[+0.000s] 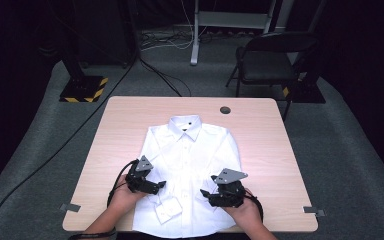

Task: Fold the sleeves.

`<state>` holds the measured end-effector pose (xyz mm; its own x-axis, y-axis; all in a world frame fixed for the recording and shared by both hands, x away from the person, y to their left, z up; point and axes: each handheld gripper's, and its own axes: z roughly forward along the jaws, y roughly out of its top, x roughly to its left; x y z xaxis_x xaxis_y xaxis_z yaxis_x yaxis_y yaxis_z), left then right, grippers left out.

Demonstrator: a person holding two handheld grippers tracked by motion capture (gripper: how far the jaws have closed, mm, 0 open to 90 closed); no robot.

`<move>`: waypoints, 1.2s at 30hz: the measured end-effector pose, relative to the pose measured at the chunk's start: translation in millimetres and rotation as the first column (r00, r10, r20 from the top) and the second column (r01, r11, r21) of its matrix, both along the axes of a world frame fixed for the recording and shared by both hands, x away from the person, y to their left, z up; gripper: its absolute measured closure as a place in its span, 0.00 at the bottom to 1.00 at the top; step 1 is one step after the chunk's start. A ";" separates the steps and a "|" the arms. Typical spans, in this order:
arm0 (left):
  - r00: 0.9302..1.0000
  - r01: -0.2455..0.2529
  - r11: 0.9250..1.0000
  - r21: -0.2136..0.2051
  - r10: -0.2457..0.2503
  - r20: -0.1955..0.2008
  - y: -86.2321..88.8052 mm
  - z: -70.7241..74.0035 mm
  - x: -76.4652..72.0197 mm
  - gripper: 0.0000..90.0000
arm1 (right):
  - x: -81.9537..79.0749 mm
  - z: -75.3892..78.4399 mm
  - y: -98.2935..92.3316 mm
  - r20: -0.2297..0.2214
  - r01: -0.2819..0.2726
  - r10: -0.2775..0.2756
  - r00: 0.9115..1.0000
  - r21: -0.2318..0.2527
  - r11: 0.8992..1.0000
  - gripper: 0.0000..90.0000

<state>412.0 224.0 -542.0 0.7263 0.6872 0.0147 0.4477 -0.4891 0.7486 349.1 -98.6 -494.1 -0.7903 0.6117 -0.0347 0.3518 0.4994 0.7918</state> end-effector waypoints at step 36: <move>1.000 0.000 1.000 0.001 0.000 0.000 -0.1 0.0 0.1 0.09 | 21.5 -37.8 15.4 -0.107 -0.122 0.114 0.988 -0.073 0.990 0.47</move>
<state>412.1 223.9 -542.0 0.7262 0.6873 0.0156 0.4474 -0.4896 0.7484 370.6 -83.2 -531.9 -0.8587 0.5125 0.0059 0.3640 0.6018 0.7109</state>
